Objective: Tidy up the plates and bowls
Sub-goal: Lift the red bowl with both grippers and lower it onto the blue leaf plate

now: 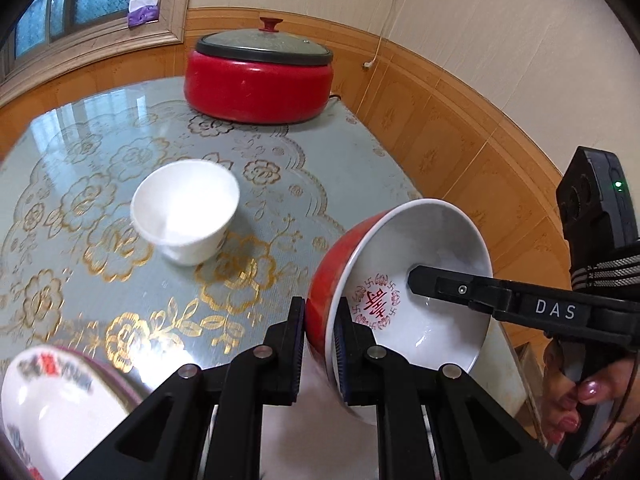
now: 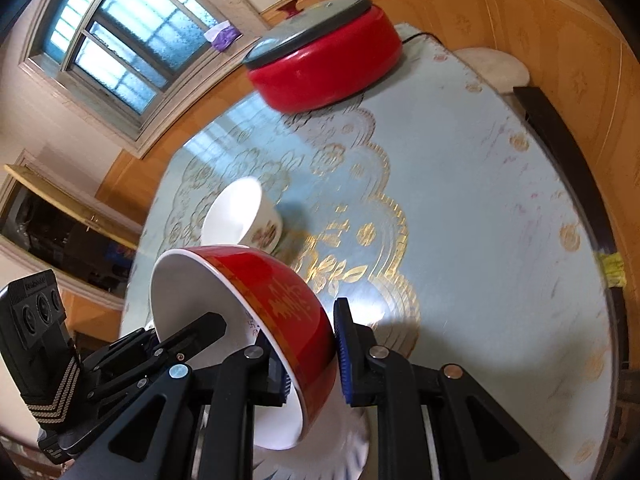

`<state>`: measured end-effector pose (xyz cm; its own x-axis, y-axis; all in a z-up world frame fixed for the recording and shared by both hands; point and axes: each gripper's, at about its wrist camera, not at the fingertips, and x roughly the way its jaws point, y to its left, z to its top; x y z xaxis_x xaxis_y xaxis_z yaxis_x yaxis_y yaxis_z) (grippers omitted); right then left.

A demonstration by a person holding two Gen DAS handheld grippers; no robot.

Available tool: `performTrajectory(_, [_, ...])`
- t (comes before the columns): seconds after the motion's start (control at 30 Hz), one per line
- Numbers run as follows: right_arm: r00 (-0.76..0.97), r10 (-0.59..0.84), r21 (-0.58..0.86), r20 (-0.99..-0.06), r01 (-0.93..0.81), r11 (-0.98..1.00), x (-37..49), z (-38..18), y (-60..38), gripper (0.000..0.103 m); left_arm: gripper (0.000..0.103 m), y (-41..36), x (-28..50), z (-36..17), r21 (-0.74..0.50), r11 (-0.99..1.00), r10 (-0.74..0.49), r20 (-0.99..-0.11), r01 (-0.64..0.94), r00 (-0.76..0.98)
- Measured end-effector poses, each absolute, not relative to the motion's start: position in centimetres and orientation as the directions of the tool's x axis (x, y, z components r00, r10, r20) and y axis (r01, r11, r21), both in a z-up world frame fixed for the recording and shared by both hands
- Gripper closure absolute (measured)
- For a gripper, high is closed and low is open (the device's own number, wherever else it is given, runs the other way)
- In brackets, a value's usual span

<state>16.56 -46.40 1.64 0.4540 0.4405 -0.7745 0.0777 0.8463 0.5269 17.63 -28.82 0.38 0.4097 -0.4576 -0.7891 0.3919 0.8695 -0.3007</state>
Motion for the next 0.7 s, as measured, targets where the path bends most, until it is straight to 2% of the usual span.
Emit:
performTrajectory(0.43, [0.302,0.474,0.521,-0.827,0.096,0.848,12.7,-3.2,-42.4,0.085,0.089,-26.6,13.7,-4.2,-0.262,0.901,-0.376,-0.869,0.347,0.32])
performTrajectory(0.7, [0.255,0.446,0.484,-0.858,0.106,0.869,12.5,-4.8,-41.3,0.084,0.089,-26.6,13.1,-6.5,-0.259,0.907,-0.352,-0.9,0.333,0.257])
